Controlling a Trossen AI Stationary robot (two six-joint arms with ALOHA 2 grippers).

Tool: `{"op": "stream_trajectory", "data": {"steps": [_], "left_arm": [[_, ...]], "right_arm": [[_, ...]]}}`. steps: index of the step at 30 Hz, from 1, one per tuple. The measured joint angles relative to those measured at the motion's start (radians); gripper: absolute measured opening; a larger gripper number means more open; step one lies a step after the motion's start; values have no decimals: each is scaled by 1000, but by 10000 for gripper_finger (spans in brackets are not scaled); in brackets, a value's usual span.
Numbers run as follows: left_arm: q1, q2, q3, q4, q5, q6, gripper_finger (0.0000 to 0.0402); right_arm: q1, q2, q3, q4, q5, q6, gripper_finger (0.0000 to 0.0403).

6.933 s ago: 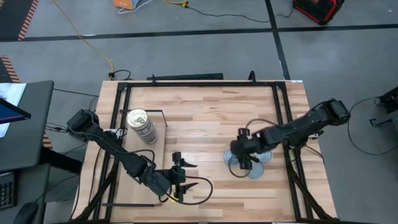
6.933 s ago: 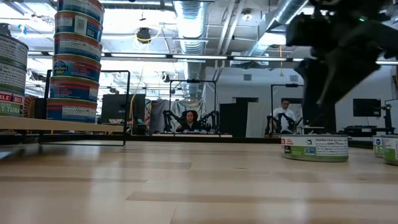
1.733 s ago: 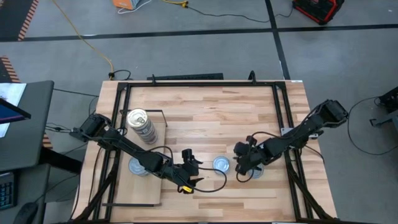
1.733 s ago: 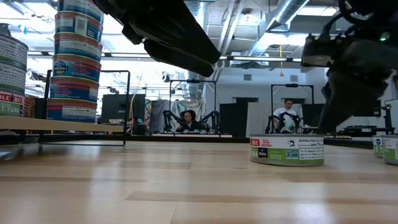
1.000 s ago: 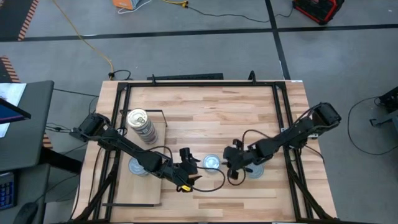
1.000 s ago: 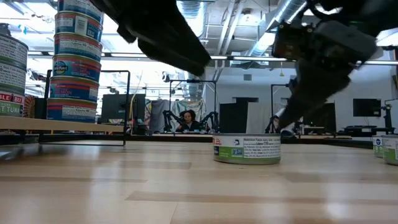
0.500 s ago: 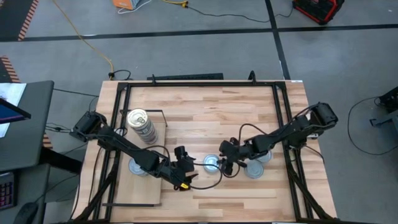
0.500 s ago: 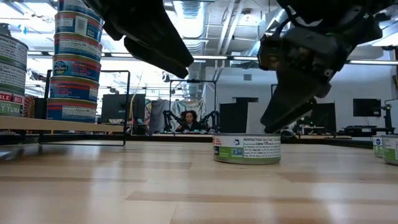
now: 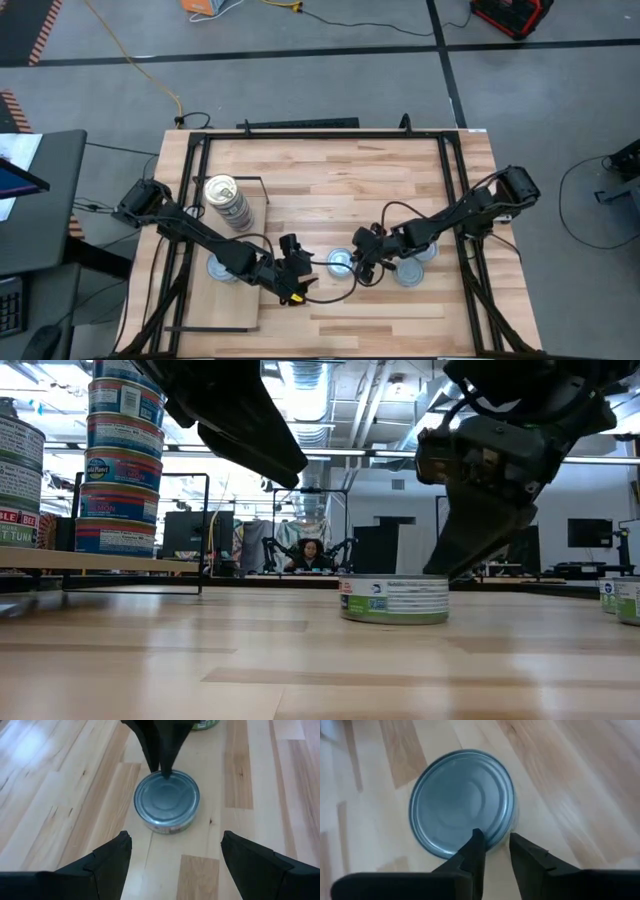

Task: Stack canned seafood by type on shelf
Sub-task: Stack the top green and white tuna can on the green and white tuna can on the shelf

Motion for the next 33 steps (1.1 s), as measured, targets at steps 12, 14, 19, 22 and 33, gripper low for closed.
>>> {"op": "stream_trajectory", "data": {"steps": [12,14,19,22,33], "left_arm": [[0,0,0,-7,0,-10,295],[0,0,0,-7,0,-10,295],[0,1,0,-5,3,-12,295],[0,1,0,-1,13,-27,295],[28,22,-5,209,63,75,295]], "right_arm": [[-2,24,4,-77,3,15,83],[-2,25,2,-126,9,17,68],[0,30,-3,-153,33,14,43],[-10,14,-2,-191,33,9,40],[20,-245,-4,-440,56,-90,51]]}}
